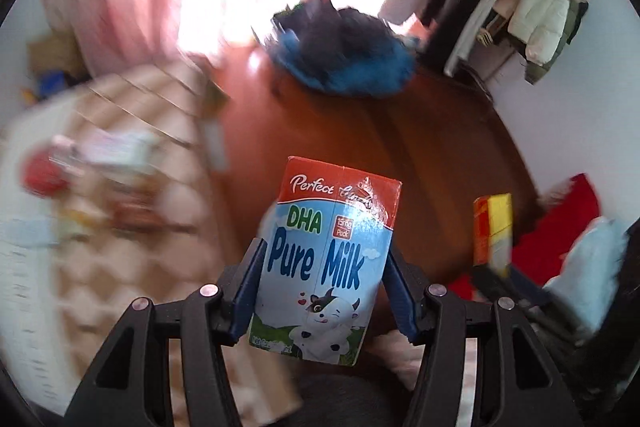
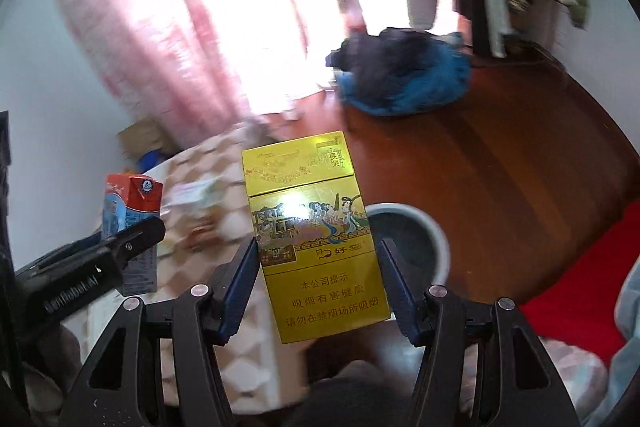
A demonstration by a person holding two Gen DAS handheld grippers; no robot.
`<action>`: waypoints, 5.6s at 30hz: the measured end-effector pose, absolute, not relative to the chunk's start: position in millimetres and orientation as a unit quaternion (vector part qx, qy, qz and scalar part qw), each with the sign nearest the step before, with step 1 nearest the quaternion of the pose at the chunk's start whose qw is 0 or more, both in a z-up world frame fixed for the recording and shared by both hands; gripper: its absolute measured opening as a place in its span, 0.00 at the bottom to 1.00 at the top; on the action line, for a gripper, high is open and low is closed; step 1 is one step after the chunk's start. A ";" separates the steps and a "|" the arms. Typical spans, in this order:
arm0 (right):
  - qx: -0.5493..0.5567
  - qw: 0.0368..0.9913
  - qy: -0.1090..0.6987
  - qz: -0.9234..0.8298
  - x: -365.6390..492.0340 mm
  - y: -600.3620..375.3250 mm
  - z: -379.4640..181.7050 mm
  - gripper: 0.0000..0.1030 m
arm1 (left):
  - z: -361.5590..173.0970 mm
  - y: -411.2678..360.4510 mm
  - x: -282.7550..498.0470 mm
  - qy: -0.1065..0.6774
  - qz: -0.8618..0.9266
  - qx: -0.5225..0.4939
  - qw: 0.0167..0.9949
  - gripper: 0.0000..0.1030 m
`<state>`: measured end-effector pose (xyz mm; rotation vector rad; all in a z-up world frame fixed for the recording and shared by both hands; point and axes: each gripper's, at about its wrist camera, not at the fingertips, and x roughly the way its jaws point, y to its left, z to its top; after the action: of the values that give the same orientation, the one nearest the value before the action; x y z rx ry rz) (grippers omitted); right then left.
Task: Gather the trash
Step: 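Carry both items over the white bin and open both tools to drop them, then move both tools back over the table, then grasp the white box with the left tool while the right tool grasps the brown snack wrapper, then carry both items over the white bin and open both tools to drop them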
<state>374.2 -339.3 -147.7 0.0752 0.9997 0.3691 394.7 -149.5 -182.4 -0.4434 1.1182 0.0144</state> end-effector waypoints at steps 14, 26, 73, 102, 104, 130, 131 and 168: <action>0.079 0.767 0.627 0.108 508.3 -424.7 -348.3 0.60 | -360.2 -160.9 507.2 0.663 0.012 -0.292 0.689 0.84; 0.109 0.715 0.679 0.129 554.4 -393.8 -438.1 0.95 | -361.0 -154.0 477.7 0.672 0.092 -0.191 0.709 0.90; 0.038 0.821 0.533 0.200 409.1 -310.5 -136.2 1.00 | -141.5 -10.7 321.2 0.494 0.201 -0.182 0.826 1.00; -0.062 0.733 0.655 0.174 453.9 -7.2 -348.5 0.94 | -314.9 170.4 282.4 0.589 0.279 -0.294 0.699 0.39; -0.074 0.739 0.647 0.172 449.2 -4.6 -347.0 0.87 | -312.2 157.4 279.0 0.610 0.266 -0.233 0.709 0.36; -0.072 0.743 0.607 0.270 336.6 -71.2 -304.0 0.23 | -232.2 60.4 180.6 0.543 0.282 -0.163 0.774 0.31; -0.066 0.745 0.603 0.278 331.2 -76.1 -297.6 0.23 | -222.4 57.0 181.0 0.536 0.280 -0.157 0.781 0.31; 0.089 0.792 0.585 0.151 475.1 -399.1 -290.5 0.22 | -319.3 -179.6 504.0 0.641 -0.025 -0.198 0.741 0.32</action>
<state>475.1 -399.1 -290.5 0.1919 1.2581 0.3256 504.0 -179.6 -319.3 -0.4339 1.4057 -0.0558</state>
